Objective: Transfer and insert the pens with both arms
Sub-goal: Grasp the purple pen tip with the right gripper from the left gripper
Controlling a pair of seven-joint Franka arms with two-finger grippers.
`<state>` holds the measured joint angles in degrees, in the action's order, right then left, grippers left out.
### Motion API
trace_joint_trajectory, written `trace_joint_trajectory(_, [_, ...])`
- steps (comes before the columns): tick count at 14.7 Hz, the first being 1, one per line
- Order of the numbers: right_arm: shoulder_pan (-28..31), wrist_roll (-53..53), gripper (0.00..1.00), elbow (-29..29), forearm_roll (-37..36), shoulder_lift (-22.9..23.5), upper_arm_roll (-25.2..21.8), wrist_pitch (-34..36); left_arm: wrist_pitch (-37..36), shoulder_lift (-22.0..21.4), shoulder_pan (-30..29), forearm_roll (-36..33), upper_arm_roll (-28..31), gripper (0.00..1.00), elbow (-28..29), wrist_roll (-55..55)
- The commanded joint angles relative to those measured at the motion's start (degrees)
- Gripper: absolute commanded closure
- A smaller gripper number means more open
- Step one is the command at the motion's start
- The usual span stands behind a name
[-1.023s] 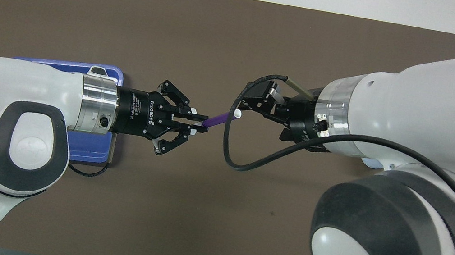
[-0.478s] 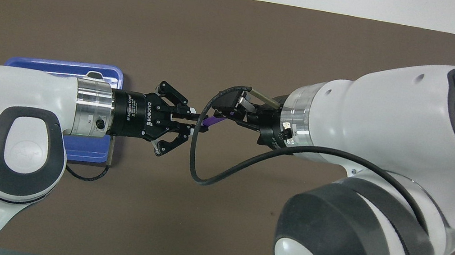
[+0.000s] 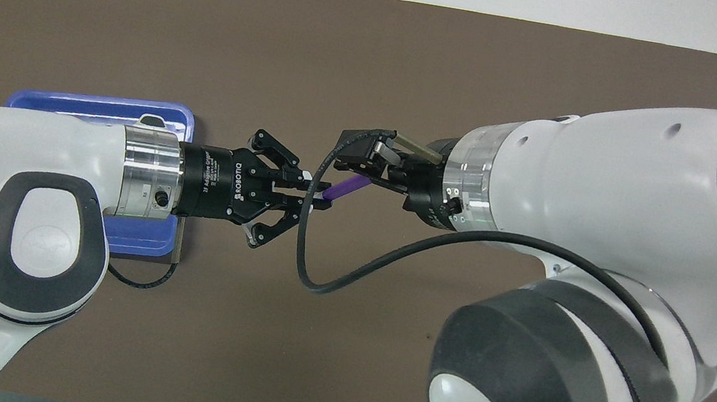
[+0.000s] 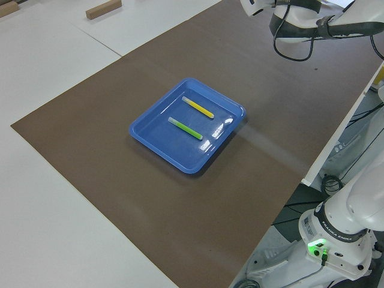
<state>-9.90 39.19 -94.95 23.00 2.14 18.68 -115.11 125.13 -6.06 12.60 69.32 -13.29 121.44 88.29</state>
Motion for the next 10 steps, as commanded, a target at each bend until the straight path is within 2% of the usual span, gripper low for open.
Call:
trace_joint_trajectory(1, [0.23, -2.71, 0.0, -2.16, 0.2, -0.65, 0.21, -2.22, 1.52, -2.12, 1.03, 1.96, 0.54, 1.0, 2.22, 0.21])
trace_joint_trajectory(2, [0.15, -2.71, 0.0, -2.43, 0.2, -0.73, 0.21, -2.74, 1.78, -2.12, 1.03, 1.96, 0.54, 1.0, 2.22, 0.21])
trace_joint_trajectory(3, [0.14, -2.71, 0.09, -2.52, 0.2, -0.82, 0.21, -2.75, 1.96, -2.12, 1.03, 1.96, 0.54, 1.0, 2.22, 0.21])
trace_joint_trajectory(4, [0.14, -2.71, 0.35, -2.44, 0.2, -0.74, 0.21, -2.75, 1.96, -2.12, 1.03, 1.96, 0.54, 1.0, 2.22, 0.3])
trace_joint_trajectory(5, [-0.2, -2.71, 0.76, -2.44, 0.2, -0.74, 0.21, -2.84, 1.96, -2.12, 1.03, 2.05, 0.54, 1.0, 2.31, 0.3])
trace_joint_trajectory(6, [-0.38, -2.63, 1.0, -2.35, 0.2, -0.74, 0.21, -2.84, 1.96, -2.12, 1.03, 2.05, 0.63, 1.0, 2.31, 0.3])
trace_joint_trajectory(10, [-0.47, -2.27, 1.0, -2.0, 0.2, -0.65, 0.21, -3.19, 2.75, -2.12, 1.03, 2.22, 0.54, 1.0, 2.31, 0.39])
